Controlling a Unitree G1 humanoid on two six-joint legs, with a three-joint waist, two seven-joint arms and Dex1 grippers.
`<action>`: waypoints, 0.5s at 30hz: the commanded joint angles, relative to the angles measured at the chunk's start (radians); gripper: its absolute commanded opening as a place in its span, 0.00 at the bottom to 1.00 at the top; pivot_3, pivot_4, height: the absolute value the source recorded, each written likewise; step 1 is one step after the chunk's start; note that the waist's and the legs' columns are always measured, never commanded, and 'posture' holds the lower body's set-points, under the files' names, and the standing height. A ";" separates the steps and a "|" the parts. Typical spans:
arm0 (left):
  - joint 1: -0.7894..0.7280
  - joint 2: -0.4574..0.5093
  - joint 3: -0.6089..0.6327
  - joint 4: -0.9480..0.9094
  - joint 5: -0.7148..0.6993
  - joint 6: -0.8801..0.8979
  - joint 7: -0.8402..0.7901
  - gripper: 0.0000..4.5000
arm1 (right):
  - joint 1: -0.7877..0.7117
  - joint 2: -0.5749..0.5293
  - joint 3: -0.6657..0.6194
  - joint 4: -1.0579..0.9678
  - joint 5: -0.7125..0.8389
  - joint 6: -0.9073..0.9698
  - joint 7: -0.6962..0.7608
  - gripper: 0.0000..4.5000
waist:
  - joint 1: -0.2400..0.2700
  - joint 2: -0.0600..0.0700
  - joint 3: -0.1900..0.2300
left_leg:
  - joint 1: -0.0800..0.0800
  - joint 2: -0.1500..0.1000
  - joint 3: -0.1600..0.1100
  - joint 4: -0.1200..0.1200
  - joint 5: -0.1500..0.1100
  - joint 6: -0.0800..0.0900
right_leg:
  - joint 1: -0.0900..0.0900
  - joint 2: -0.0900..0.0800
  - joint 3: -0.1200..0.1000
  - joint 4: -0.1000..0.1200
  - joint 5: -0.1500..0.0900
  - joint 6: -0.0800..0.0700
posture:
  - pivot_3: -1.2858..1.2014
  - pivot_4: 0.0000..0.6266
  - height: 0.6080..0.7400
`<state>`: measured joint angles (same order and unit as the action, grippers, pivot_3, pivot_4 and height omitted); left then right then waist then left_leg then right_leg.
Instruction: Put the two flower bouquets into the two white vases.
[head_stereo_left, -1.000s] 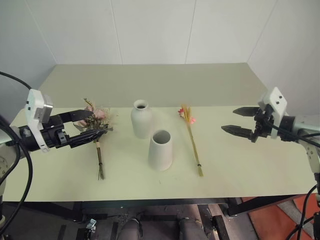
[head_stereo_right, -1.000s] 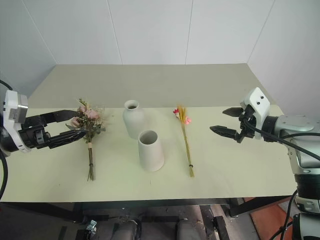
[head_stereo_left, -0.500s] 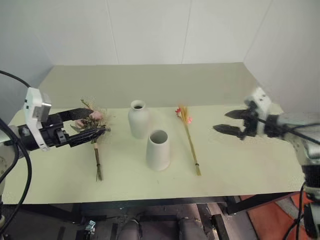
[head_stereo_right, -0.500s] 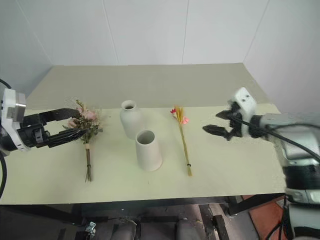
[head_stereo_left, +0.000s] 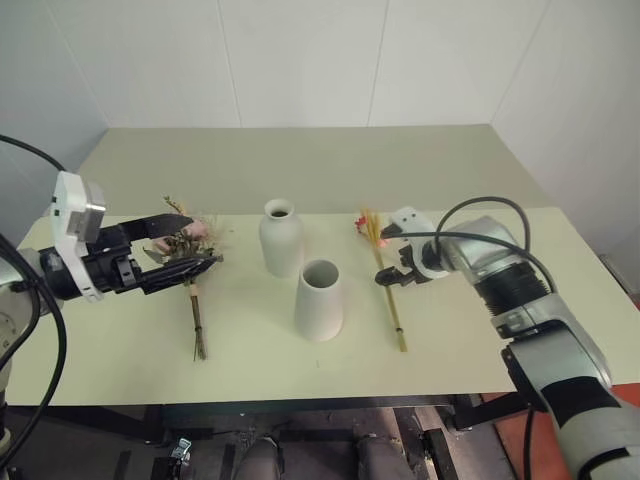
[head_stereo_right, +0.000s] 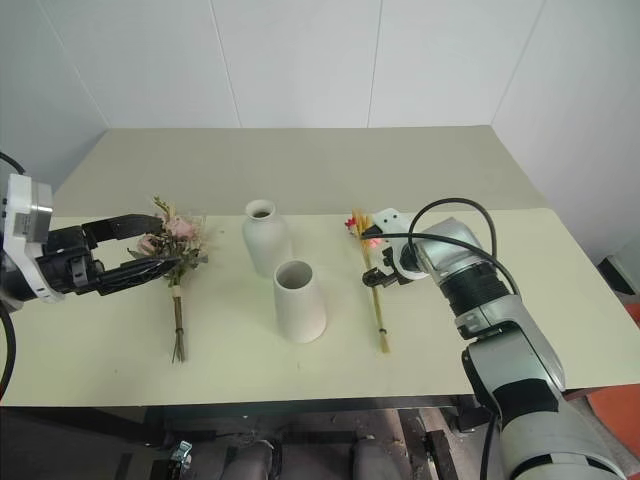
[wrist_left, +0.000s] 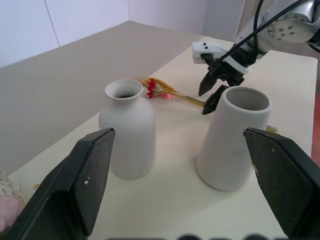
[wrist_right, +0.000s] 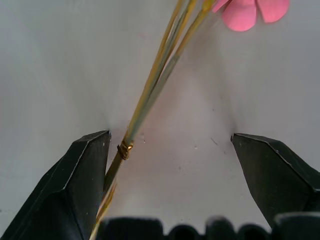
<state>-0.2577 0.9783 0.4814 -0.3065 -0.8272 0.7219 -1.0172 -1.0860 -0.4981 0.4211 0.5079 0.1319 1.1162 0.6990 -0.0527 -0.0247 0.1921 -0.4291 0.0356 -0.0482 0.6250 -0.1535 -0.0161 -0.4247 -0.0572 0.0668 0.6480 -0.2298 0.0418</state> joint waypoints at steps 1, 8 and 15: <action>0.019 0.004 0.061 -0.047 -0.027 -0.001 0.018 1.00 | -0.003 0.016 0.014 0.013 -0.048 -0.113 0.014 0.87 | -0.004 0.000 0.000 | 0.000 0.000 0.000 0.000 0.000 0.000 | 0.000 0.000 0.000 0.000 0.000 0.000 | 0.52 0.24 1.00; 0.049 0.004 0.082 -0.069 -0.048 0.004 0.043 1.00 | -0.004 0.027 -0.078 -0.022 -0.050 -0.140 -0.005 0.33 | -0.010 0.000 0.000 | 0.000 0.000 0.000 0.000 0.000 0.000 | 0.000 0.000 0.000 0.000 0.000 0.000 | 0.52 0.24 1.00; 0.023 0.015 0.055 -0.040 -0.046 -0.008 0.036 1.00 | -0.057 0.068 -0.307 -0.012 0.008 -0.085 -0.131 0.00 | -0.012 0.000 0.000 | 0.000 0.000 0.000 0.000 0.000 0.000 | 0.000 0.000 0.000 0.000 0.000 0.000 | 0.52 0.24 1.00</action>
<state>-0.2175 0.9778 0.5266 -0.3462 -0.8662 0.7273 -0.9745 -1.0912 -0.4352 0.1959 0.5141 0.1096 1.0150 0.6098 -0.0642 -0.0249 0.1920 -0.4292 0.0356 -0.0485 0.6245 -0.1535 -0.0161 -0.4250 -0.0570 0.0667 0.6482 -0.2297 0.0419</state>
